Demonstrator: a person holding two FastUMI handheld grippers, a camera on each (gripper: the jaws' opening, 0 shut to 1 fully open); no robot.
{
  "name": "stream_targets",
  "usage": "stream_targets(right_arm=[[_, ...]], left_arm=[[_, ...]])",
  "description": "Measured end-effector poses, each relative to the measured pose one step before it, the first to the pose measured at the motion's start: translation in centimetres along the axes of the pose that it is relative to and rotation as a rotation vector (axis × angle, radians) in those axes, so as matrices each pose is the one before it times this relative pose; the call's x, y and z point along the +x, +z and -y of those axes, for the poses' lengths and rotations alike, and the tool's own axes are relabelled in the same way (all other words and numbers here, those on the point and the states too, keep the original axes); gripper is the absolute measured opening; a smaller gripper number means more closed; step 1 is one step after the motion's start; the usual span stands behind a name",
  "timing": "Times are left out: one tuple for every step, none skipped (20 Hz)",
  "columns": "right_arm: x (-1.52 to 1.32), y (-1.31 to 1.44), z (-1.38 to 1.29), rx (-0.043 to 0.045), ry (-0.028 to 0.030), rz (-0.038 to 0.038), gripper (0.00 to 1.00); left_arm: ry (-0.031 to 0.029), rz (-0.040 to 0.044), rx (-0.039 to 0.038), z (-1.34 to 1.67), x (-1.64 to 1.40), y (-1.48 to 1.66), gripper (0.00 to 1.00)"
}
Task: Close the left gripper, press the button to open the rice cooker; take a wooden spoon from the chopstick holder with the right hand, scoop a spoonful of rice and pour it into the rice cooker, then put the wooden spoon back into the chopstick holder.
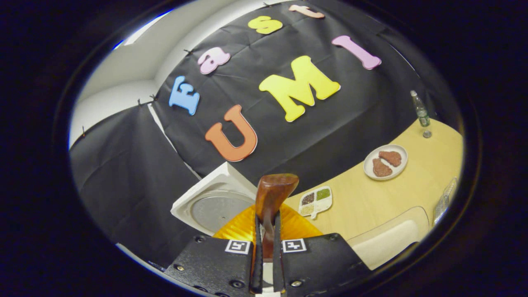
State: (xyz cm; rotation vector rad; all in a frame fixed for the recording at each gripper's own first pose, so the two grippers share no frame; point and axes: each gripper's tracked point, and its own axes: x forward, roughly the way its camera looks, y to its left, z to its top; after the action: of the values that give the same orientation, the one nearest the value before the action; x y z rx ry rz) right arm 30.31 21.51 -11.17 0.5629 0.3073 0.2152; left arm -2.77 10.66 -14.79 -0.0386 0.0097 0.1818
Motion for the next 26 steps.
stream_targets(right_arm=[[0.259, -0.338, -0.378, -0.02796, -0.00298, -0.00393, 0.14], [0.225, -0.368, -0.335, -0.02626, -0.0002, -0.005, 0.14], [0.321, -0.535, -0.284, -0.0205, 0.00089, -0.00637, 0.14], [0.273, -0.466, -0.192, -0.01694, -0.00005, -0.00844, 0.15], [0.301, -0.435, -0.226, -0.01589, 0.00008, -0.00958, 0.15], [0.289, -0.435, -0.225, -0.02119, -0.00099, -0.0107, 0.15], [0.254, -0.218, -0.201, -0.01968, -0.00005, -0.00482, 0.15], [0.183, -0.102, -0.244, -0.02499, -0.00065, 0.001, 0.15], [-0.025, 0.008, -0.332, -0.03217, 0.00036, 0.00266, 0.15], [0.034, 0.092, -0.332, -0.03489, 0.00081, 0.00738, 0.15], [-0.043, 0.024, -0.453, -0.03887, 0.0034, 0.00607, 0.15], [-0.026, 0.136, -0.476, -0.03716, 0.00373, 0.00531, 0.15], [-0.043, -0.009, -0.456, -0.0333, 0.0048, 0.00268, 0.14], [-0.026, 0.066, -0.455, -0.0299, 0.00519, 0.00142, 0.14], [-0.072, 0.086, -0.443, -0.03043, 0.00457, 0.00167, 0.14], [-0.048, 0.162, -0.306, -0.03267, -0.00017, 0.00531, 0.14], [-0.043, 0.088, -0.209, -0.03784, -0.00173, 0.00306, 0.14], [0.019, 0.013, -0.251, -0.03821, -0.0013, 0.00487, 0.15], [-0.013, -0.02, -0.327, -0.03634, 0.00209, 0.00132, 0.14], [-0.048, 0.03, -0.443, -0.03559, 0.00373, 0.00218, 0.14], [-0.103, -0.08, -0.287, -0.02854, 0.00402, 0.00239, 0.15], [-0.18, 0.069, -0.412, -0.03299, 0.00407, 0.00317, 0.15], [-0.021, 0.103, -0.305, -0.02563, 0.00413, 0.00345, 0.15], [-0.067, 0.136, -0.367, -0.03233, 0.00327, 0.00561, 0.15], [-0.126, 0.151, -0.352, -0.0384, 0.00183, 0.00688, 0.15], [-0.194, 0.082, -0.419, -0.04056, 0.00069, 0.00753, 0.15]], left_arm=[[0.00028, -0.0007, -0.00273, -0.084, -0.072, -0.01, 0.94], [0.00056, -0.00091, 0.00003, -0.09, -0.057, -0.033, 0.94], [0.00116, -0.0027, 0.00097, -0.138, 0.023, -0.166, 0.94], [-0.00074, -0.00382, 0.00158, 0.0, 0.132, -0.048, 0.94], [0.00042, -0.0028, 0.0025, -0.023, 0.047, -0.121, 0.94], [0.00182, -0.00395, 0.00106, -0.151, 0.115, -0.15, 0.94], [0.00016, -0.00325, -0.0017, -0.04, -0.069, -0.111, 0.94], [-0.00178, -0.00289, -0.003, 0.1, 0.035, 0.012, 0.94], [-0.0023, -0.00001, -0.0018, -0.004, -0.041, -0.044, 0.94], [-0.00152, -0.00065, -0.00151, 0.06, -0.034, 0.06, 0.94], [-0.00128, -0.00058, -0.00185, -0.04, 0.067, -0.027, 0.94], [-0.0018, -0.00139, -0.00218, -0.079, 0.129, -0.087, 0.94], [0.00028, -0.00329, -0.00233, -0.076, 0.024, -0.123, 0.94], [0.00257, -0.00256, -0.00207, -0.092, -0.018, -0.036, 0.94], [0.00144, -0.00192, -0.00181, -0.005, -0.014, -0.017, 0.94], [0.00122, -0.00135, -0.00252, -0.209, -0.011, -0.062, 0.94], [0.00103, -0.00011, -0.00413, -0.095, -0.138, 0.06, 0.94], [-0.0007, -0.00092, -0.00497, 0.109, 0.124, -0.015, 0.94], [-0.00094, -0.00066, -0.00448, 0.013, -0.163, 0.08, 0.94], [-0.00139, 0.00033, -0.00275, -0.027, 0.058, 0.053, 0.94], [-0.00161, 0.00048, -0.00064, -0.001, 0.012, 0.022, 0.94], [-0.00175, 0.00018, 0.00127, 0.016, -0.007, 0.043, 0.94], [-0.00122, 0.00038, 0.00186, 0.037, -0.02, 0.075, 0.94], [0.00003, 0.00033, 0.00157, 0.011, 0.012, -0.007, 0.94], [-0.00106, 0.00081, 0.00056, -0.048, 0.049, -0.065, 0.94], [-0.00006, -0.00047, -0.00021, -0.02, -0.009, 0.015, 0.94]])
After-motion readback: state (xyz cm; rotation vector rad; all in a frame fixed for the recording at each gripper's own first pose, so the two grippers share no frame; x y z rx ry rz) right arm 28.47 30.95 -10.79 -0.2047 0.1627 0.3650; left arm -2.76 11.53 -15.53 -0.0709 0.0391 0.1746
